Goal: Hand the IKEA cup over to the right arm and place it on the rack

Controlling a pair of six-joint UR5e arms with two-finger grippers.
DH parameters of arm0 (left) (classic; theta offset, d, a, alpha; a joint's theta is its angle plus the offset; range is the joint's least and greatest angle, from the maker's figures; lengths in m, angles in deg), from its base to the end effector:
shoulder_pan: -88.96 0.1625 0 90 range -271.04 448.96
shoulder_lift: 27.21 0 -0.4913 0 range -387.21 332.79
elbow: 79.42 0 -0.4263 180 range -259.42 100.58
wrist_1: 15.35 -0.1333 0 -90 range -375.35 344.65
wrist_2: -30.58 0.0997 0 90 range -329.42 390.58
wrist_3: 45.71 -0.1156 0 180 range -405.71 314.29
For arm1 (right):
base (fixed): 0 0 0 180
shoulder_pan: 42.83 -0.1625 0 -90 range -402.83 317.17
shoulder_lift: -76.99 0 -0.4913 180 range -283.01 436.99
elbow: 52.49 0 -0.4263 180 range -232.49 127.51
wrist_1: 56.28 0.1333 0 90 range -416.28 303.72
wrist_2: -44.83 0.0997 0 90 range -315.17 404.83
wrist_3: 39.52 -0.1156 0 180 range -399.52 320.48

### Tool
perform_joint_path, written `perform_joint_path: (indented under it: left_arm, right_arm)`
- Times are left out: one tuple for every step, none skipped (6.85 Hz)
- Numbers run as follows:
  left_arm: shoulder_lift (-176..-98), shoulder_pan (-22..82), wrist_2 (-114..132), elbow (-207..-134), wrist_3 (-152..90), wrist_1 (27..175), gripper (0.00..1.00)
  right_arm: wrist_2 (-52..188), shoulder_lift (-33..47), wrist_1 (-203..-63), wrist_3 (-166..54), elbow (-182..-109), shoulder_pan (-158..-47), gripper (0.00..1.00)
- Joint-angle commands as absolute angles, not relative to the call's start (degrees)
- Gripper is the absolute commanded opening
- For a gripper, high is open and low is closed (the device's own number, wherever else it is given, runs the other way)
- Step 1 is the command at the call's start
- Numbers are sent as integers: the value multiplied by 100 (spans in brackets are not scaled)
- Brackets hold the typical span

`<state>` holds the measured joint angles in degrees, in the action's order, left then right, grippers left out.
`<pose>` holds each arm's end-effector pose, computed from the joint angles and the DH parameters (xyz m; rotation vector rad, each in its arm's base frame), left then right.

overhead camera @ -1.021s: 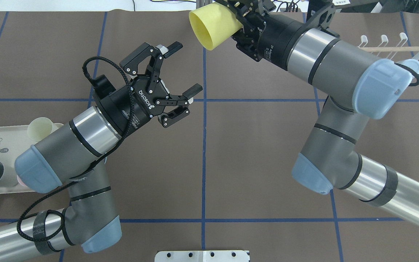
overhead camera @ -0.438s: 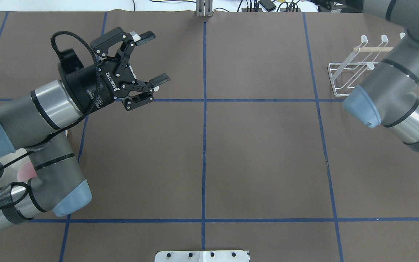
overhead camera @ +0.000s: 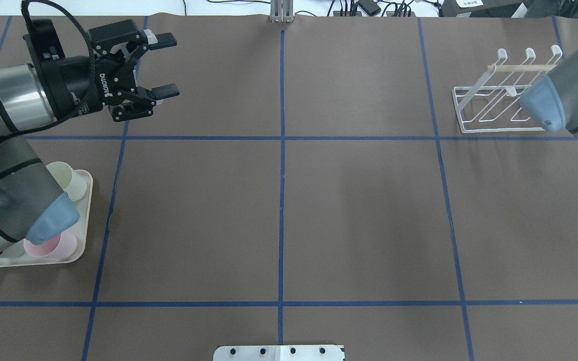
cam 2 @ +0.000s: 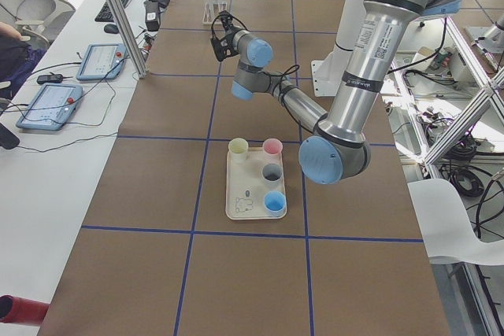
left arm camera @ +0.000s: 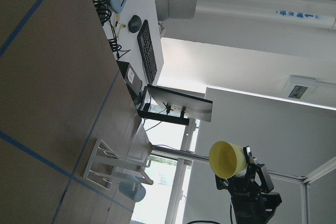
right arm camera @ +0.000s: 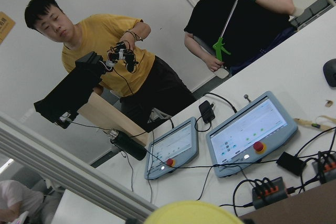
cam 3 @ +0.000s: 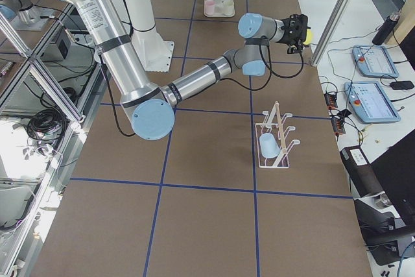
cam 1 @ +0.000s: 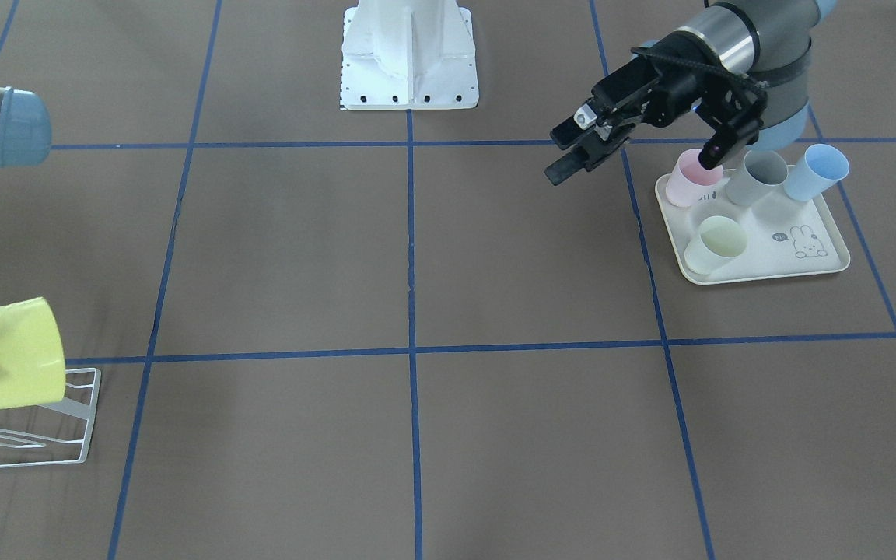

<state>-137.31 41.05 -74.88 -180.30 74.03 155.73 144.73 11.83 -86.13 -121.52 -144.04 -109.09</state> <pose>0.3262 -0.5141 0.2702 0.1343 1.9901 -0.6290 -0.1812 -0.6937 0.3262 0.8186 -1.3165 0.6815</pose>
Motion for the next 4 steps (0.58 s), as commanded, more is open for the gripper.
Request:
perform_joint_path:
  left_arm:
    - [-13550, 3449, -8383, -18032, 6533, 14955, 100]
    - [-13392, 3282, -8568, -18058, 6007, 14709, 100]
    - [-13130, 3245, -8639, -18172, 5515, 14524, 100]
    - [-12875, 3245, -8649, -18182, 5171, 14522, 100]
  right_arm:
    - [14250, 766, -8722, -10131, -13935, -11086, 0]
    - [13917, 599, -8679, -9617, -13671, -11086, 0]
    - [13810, 554, -8521, -9099, -13364, -11086, 0]
    - [13626, 553, -8137, -8780, -12969, -11095, 0]
